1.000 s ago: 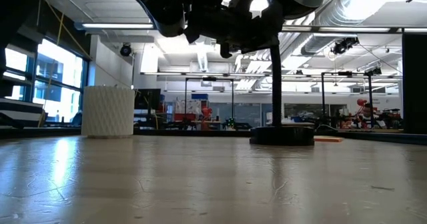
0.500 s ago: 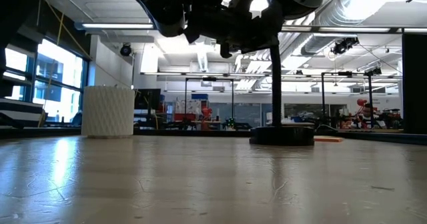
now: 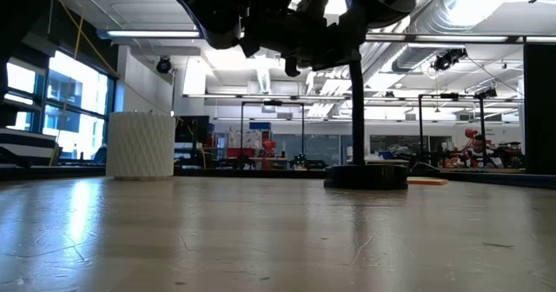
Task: Screw lightbulb
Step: Insert the light bulb into the desk lamp
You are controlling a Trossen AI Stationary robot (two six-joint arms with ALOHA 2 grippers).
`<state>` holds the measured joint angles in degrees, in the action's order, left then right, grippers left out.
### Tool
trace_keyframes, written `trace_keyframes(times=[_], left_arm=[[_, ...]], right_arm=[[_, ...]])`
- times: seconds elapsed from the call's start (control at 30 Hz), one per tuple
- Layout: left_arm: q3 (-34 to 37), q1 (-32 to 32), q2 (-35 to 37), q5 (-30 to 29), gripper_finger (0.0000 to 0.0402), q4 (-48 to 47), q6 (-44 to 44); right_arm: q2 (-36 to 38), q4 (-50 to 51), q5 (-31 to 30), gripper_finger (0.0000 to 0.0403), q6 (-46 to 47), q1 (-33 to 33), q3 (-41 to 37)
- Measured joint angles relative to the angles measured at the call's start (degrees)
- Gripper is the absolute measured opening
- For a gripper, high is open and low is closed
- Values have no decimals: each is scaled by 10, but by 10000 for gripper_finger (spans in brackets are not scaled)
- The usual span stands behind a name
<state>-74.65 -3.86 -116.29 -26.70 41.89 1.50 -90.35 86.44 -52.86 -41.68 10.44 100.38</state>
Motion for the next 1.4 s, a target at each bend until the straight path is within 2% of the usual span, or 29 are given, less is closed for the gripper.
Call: trace_keyframes(times=[0.2,0.43,0.53,0.77,1.0,1.1,1.23,1.33,1.4], left_arm=[[0,0,0,3,44,1,0],[0,1,0,10,44,3,-1],[0,1,0,9,44,3,-2],[0,3,0,9,44,1,-3],[0,3,0,11,44,1,-3],[0,3,0,10,44,1,-3],[0,2,0,9,44,1,-2],[0,2,0,9,44,2,-2],[0,2,0,8,44,1,-2]], right_arm=[[0,-50,8,259,202,-5,0],[0,-63,8,259,515,-7,0],[0,-65,5,259,580,-6,0],[19,-86,-14,259,529,33,0],[50,-83,20,259,408,79,0],[54,-57,21,259,363,88,0],[52,36,44,259,297,92,0],[52,30,70,259,212,95,-15],[49,29,53,259,155,103,-27]])
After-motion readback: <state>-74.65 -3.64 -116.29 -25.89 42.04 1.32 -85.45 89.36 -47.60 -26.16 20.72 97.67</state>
